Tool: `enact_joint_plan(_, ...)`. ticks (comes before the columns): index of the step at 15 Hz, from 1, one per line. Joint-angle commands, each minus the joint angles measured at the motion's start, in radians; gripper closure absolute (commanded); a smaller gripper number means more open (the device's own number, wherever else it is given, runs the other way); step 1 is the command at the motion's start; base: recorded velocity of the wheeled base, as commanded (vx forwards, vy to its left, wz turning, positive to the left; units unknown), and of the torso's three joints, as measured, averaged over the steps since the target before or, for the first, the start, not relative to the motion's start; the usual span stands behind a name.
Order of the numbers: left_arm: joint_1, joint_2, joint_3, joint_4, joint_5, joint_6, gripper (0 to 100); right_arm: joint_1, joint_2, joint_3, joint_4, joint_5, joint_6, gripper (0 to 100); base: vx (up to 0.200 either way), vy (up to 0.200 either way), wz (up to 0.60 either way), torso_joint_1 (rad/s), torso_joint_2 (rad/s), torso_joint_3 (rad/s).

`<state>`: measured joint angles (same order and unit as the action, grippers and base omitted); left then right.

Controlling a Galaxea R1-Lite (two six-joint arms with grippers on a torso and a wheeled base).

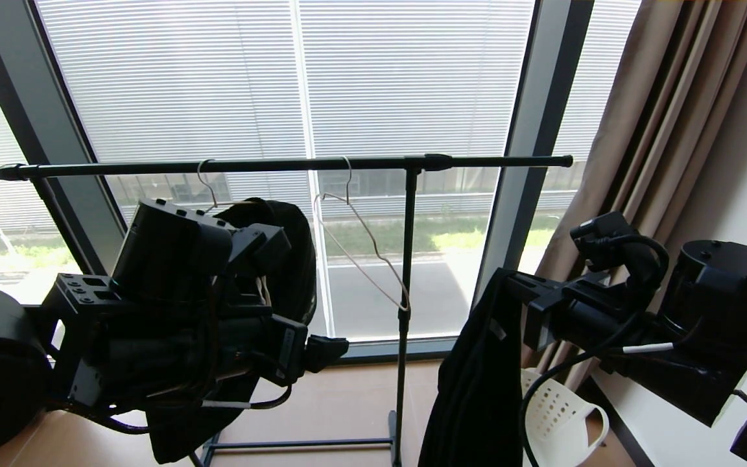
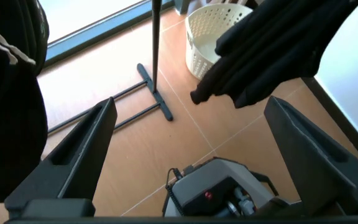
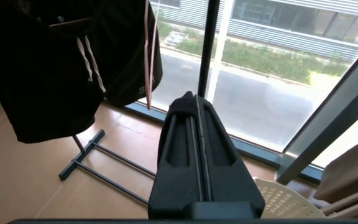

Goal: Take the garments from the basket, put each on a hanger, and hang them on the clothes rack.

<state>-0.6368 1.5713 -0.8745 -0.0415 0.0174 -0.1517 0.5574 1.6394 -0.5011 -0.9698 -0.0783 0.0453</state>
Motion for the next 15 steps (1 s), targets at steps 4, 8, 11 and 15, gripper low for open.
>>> enact_joint_plan(4,-0.001,0.023,-0.012,-0.003,0.002,0.001,0,-0.008,-0.007,0.003,-0.001,0.000,-0.001,100,0.050,0.000,0.00,-0.001,0.00,0.001)
enact_joint_plan(8,-0.001,0.019,-0.015,-0.003,0.002,0.001,0,-0.008,-0.001,0.003,0.000,0.002,0.001,100,0.200,0.000,0.00,-0.005,0.00,0.004)
enact_joint_plan(11,-0.001,0.018,-0.011,-0.020,0.001,-0.002,0,-0.008,0.000,0.003,-0.001,0.002,-0.001,100,0.200,0.000,0.00,0.010,0.01,-0.001)
enact_joint_plan(15,-0.009,0.044,0.017,-0.130,0.002,-0.002,0,-0.025,0.004,-0.001,0.006,-0.001,-0.002,100,0.000,0.000,0.00,0.000,0.00,0.000)
